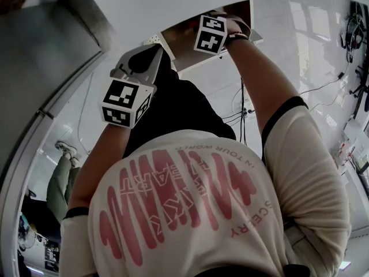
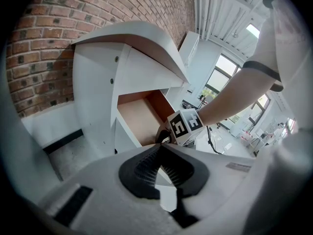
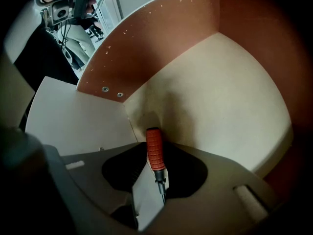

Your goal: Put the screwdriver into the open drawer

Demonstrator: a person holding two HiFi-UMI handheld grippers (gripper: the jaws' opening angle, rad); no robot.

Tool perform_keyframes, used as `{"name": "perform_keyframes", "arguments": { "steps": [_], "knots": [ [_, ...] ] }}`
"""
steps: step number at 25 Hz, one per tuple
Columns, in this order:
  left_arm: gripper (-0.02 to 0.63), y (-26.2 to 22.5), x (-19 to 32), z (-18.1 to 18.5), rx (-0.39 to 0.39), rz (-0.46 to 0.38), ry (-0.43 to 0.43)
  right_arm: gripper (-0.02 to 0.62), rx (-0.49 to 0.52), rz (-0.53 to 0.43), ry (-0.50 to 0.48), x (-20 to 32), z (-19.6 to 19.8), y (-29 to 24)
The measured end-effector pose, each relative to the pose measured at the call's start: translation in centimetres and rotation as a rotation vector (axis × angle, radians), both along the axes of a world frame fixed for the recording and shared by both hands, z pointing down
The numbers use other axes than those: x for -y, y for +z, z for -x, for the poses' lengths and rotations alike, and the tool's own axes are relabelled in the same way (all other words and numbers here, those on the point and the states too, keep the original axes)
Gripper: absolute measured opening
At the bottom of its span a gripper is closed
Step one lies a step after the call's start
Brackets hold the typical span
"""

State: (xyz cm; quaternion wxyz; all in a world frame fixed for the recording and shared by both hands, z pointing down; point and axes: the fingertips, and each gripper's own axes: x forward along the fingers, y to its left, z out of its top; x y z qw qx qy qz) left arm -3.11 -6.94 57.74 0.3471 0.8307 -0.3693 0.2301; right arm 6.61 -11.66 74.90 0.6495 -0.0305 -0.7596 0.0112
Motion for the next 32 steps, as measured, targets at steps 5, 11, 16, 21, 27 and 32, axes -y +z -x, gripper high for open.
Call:
{"name": "perform_keyframes", "arguments": {
  "steps": [5, 11, 16, 21, 27, 32],
  "knots": [
    [0.002, -0.3, 0.1, 0.0, 0.0, 0.002, 0.002, 0.129, -0.011, 0.027, -0.003, -0.2, 0.0, -0.1],
    [0.002, -0.7, 0.3, 0.0, 0.005, -0.004, 0.01, 0.147, -0.009, 0.004, 0.003, 0.1, 0.2, -0.4],
    [0.002, -2.0, 0.5, -0.1, 0.006, -0.018, 0.022, 0.149, -0.021, 0.006, 0.008, -0.4, -0.2, -1.2],
    [0.002, -3.3, 0.8, -0.2, 0.01, -0.042, 0.032, 0.148, -0.042, -0.004, 0.031, -0.3, -1.0, -2.3],
    [0.002, -6.5, 0.3, -1.1, 0.009, -0.081, 0.048, 0.129, -0.033, 0.009, 0.119, -2.2, -2.5, -5.7],
    [0.002, -9.4, 0.0, -1.9, 0.004, -0.116, 0.079, 0.123, 0.058, 0.01, 0.341, -2.9, -2.3, -9.6]
  ]
}}
